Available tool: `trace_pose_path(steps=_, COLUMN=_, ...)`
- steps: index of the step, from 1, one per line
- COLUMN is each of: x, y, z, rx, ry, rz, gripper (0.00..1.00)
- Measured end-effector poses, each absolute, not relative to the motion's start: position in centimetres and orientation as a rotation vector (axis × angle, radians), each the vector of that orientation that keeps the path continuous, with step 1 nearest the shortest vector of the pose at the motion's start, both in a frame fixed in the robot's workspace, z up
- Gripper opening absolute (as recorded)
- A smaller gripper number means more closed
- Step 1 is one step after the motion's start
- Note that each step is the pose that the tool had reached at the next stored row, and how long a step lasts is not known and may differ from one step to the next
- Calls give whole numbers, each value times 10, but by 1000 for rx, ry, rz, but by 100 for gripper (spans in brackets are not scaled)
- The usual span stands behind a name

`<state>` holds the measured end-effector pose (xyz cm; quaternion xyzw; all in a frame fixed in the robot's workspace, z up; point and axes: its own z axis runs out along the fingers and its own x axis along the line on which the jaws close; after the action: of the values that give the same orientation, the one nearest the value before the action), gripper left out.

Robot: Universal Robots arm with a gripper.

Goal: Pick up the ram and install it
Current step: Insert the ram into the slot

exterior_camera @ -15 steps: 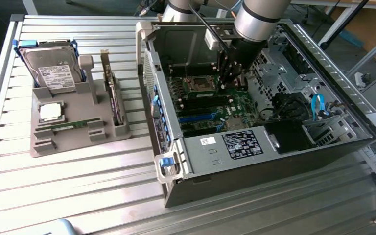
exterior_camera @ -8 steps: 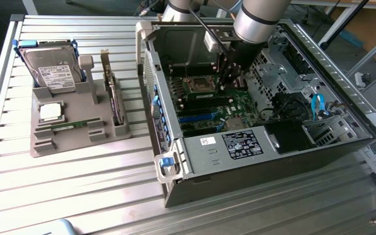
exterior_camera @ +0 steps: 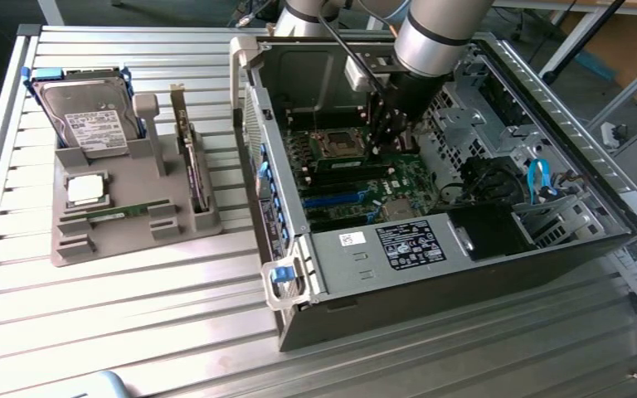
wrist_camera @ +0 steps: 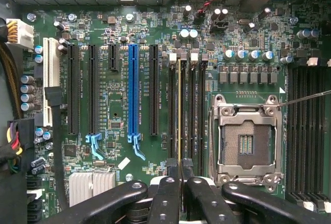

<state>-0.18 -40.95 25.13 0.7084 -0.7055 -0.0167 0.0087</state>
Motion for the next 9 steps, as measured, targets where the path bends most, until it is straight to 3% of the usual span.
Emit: trace_pose_path(steps=9, x=-2, y=-412, z=251, rx=2213, ry=-2204, rz=-52, gripper=12)
